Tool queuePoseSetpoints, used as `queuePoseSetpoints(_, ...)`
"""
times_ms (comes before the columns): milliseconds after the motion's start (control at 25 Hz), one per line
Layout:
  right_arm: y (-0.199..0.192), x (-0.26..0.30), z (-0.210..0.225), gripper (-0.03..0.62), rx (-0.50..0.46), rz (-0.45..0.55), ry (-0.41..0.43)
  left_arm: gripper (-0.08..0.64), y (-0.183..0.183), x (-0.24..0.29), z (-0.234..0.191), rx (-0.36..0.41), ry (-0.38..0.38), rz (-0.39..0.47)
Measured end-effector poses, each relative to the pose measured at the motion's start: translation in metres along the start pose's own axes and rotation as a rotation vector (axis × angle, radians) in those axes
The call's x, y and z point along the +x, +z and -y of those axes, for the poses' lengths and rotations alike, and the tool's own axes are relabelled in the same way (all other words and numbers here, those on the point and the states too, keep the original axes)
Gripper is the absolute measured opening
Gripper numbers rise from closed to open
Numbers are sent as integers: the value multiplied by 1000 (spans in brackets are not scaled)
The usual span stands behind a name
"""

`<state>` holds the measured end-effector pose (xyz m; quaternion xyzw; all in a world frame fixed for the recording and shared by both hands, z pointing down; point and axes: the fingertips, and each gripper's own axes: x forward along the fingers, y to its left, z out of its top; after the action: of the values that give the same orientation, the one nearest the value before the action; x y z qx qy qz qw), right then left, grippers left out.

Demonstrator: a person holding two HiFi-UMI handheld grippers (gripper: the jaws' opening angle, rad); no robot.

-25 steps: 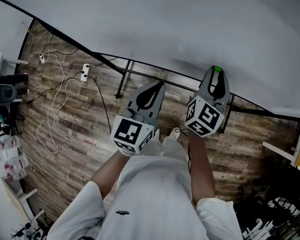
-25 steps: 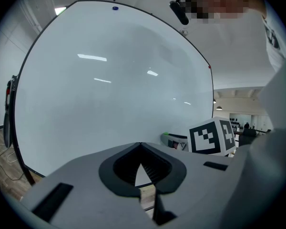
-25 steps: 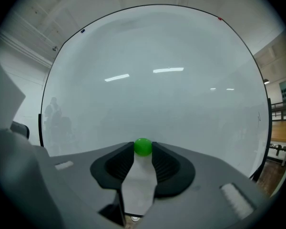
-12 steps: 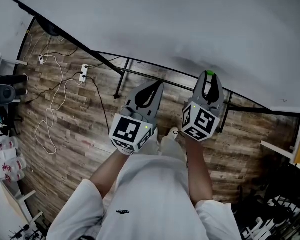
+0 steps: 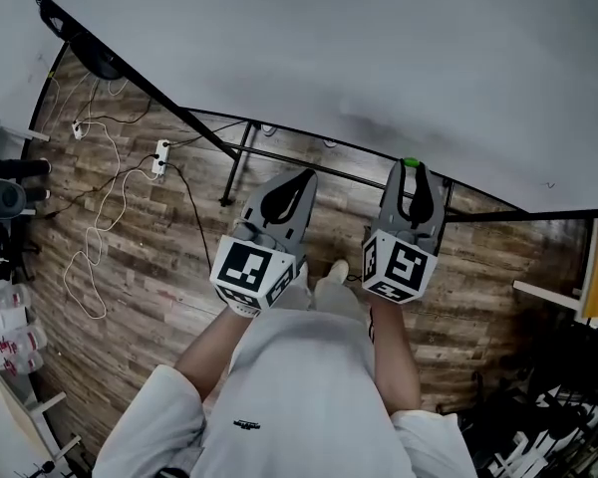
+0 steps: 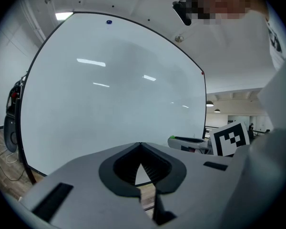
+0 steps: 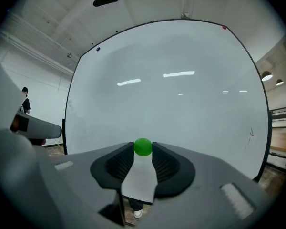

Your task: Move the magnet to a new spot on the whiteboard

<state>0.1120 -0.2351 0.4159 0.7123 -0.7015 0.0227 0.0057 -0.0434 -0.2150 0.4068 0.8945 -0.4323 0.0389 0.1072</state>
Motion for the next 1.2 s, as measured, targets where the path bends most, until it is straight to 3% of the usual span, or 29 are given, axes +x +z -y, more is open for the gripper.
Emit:
queuePoseSetpoints(680,7,-80,14,129,-64,24,106,6,3,-34,16,37,4,18)
queuePoseSetpoints(1000,23,-92,24,129,-74,45,106,6,13,-37,25,39,-11,24)
queuePoseSetpoints(1200,36,-93,25,130,-75,57,167,6,24,-34,38,49,-28,35)
